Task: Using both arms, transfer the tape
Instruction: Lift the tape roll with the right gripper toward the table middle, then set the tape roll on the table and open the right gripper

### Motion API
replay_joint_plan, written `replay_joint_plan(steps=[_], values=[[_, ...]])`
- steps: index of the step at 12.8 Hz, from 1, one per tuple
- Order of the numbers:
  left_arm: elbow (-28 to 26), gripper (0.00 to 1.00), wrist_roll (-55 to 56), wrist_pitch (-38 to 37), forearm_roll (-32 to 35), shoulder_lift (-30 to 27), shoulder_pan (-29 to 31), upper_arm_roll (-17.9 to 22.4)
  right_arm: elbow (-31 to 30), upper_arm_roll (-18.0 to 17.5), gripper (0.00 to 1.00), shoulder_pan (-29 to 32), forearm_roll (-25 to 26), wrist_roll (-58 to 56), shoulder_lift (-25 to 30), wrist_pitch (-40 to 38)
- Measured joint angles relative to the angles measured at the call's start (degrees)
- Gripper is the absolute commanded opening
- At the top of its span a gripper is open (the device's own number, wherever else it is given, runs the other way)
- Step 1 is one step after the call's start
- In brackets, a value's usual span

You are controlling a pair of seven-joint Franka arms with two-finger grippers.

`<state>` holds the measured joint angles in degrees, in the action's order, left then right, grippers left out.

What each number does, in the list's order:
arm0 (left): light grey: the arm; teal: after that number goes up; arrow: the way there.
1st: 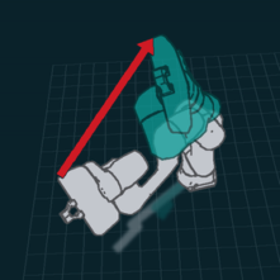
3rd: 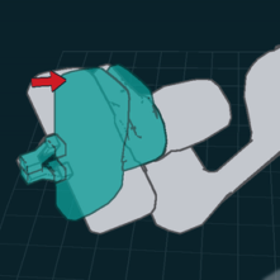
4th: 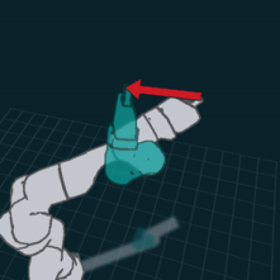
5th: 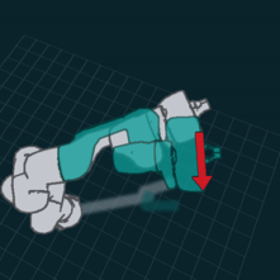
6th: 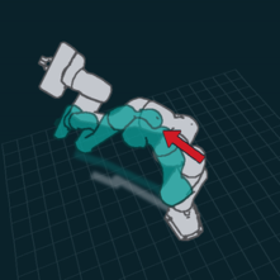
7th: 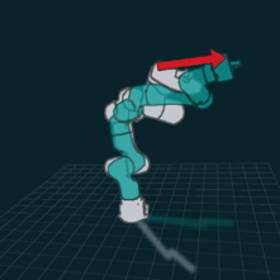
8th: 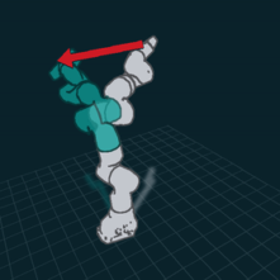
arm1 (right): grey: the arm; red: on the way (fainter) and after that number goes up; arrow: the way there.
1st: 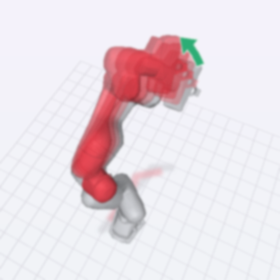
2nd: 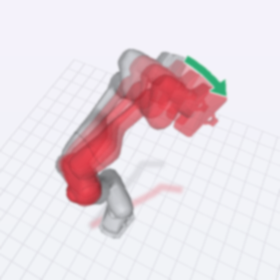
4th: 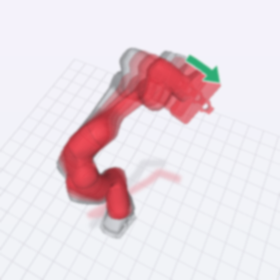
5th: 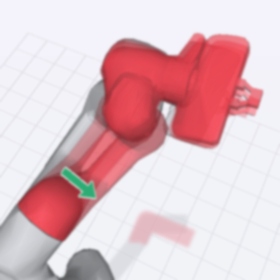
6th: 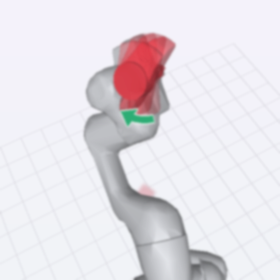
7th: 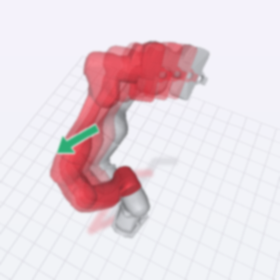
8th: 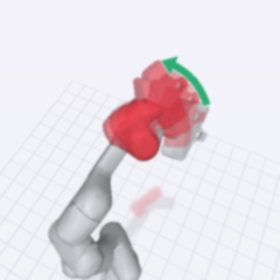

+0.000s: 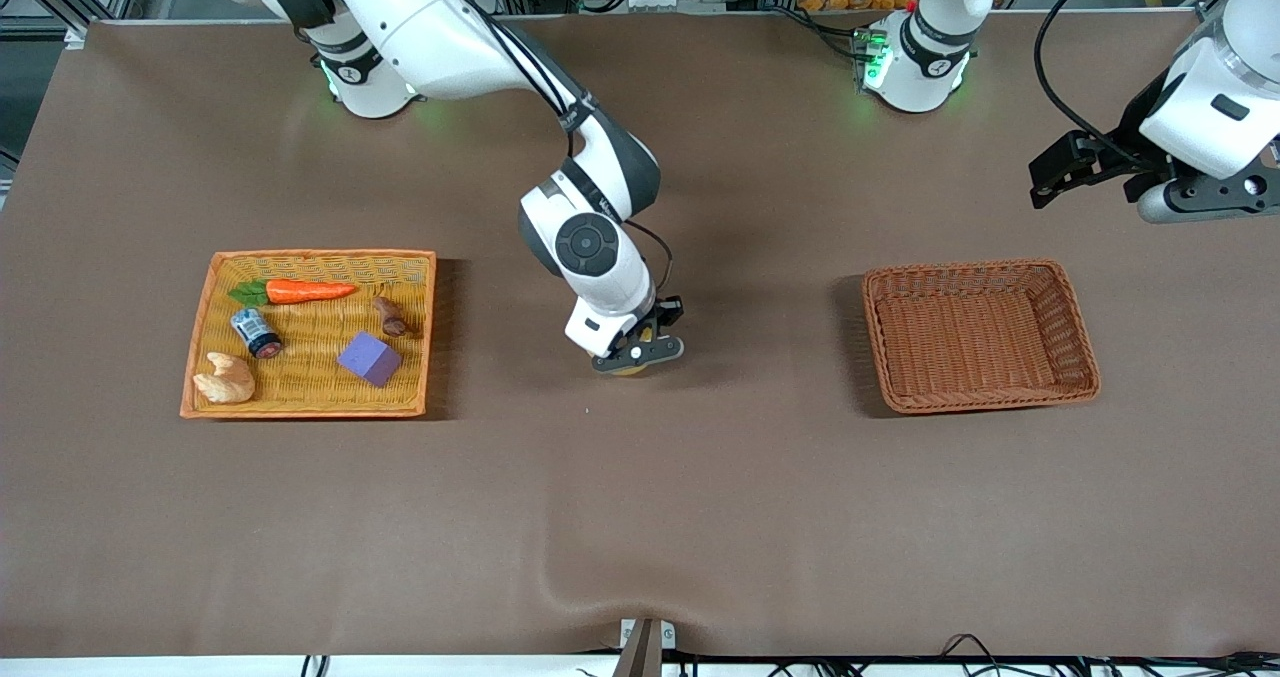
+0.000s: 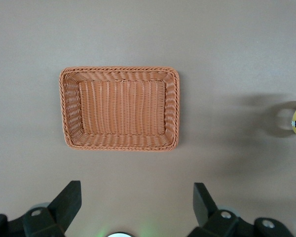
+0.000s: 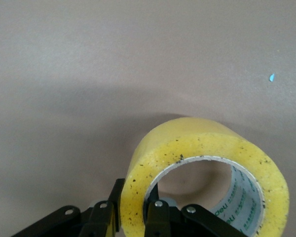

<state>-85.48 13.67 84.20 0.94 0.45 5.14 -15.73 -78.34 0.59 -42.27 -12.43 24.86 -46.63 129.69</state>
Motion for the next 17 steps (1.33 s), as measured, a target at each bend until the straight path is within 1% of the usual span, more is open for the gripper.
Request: replay_joint_plan(steps=[3, 4, 5, 6, 7, 10, 11, 12, 14, 15, 17], values=[[0.0, 1.0, 0.0, 0.0, 0.0, 0.0, 0.0, -0.1, 0.2, 0.1, 0.0, -0.2, 0.0, 0.7, -1.6, 1.8], [0.0, 1.0, 0.0, 0.0, 0.0, 0.0, 0.0, -0.1, 0.2, 0.1, 0.35, -0.4, 0.0, 0.7, -2.2, 2.6], [0.0, 1.0, 0.0, 0.0, 0.0, 0.0, 0.0, -0.1, 0.3, 0.1, 0.63, -0.5, 0.0, 0.8, -2.8, 3.0], [0.0, 1.0, 0.0, 0.0, 0.0, 0.0, 0.0, -0.1, 0.6, 0.1, 0.83, -0.5, 0.2, 0.8, -3.0, 3.0], [0.0, 1.0, 0.0, 0.0, 0.0, 0.0, 0.0, -0.1, 0.7, 0.2, 1.0, -0.5, 0.7, 0.8, -3.0, 3.0], [0.0, 1.0, 0.0, 0.0, 0.0, 0.0, 0.0, -0.1, 2.1, 1.0, 1.0, -0.4, 1.4, 0.8, -2.5, 1.2], [0.0, 1.0, 0.0, 0.0, 0.0, 0.0, 0.0, -0.1, 2.9, 1.4, 1.0, 0.1, 1.5, 0.9, -1.3, -1.0], [0.0, 1.0, 0.0, 0.0, 0.0, 0.0, 0.0, 0.0, 3.7, 1.7, 1.0, 1.2, 1.5, 1.0, 0.7, -4.8], [0.0, 1.0, 0.0, 0.0, 0.0, 0.0, 0.0, 0.0, 3.9, 2.0, 1.0, 4.9, 1.5, 1.2, 7.1, -12.5], [0.0, 1.0, 0.0, 0.0, 0.0, 0.0, 0.0, 0.0, 2.5, 2.1, 1.0, 7.2, 1.5, 1.2, 10.8, -14.4], [0.0, 1.0, 0.0, 0.0, 0.0, 0.0, 0.0, 0.1, -3.5, 2.2, 1.0, 12.0, 1.8, 0.4, 18.2, -15.6]])
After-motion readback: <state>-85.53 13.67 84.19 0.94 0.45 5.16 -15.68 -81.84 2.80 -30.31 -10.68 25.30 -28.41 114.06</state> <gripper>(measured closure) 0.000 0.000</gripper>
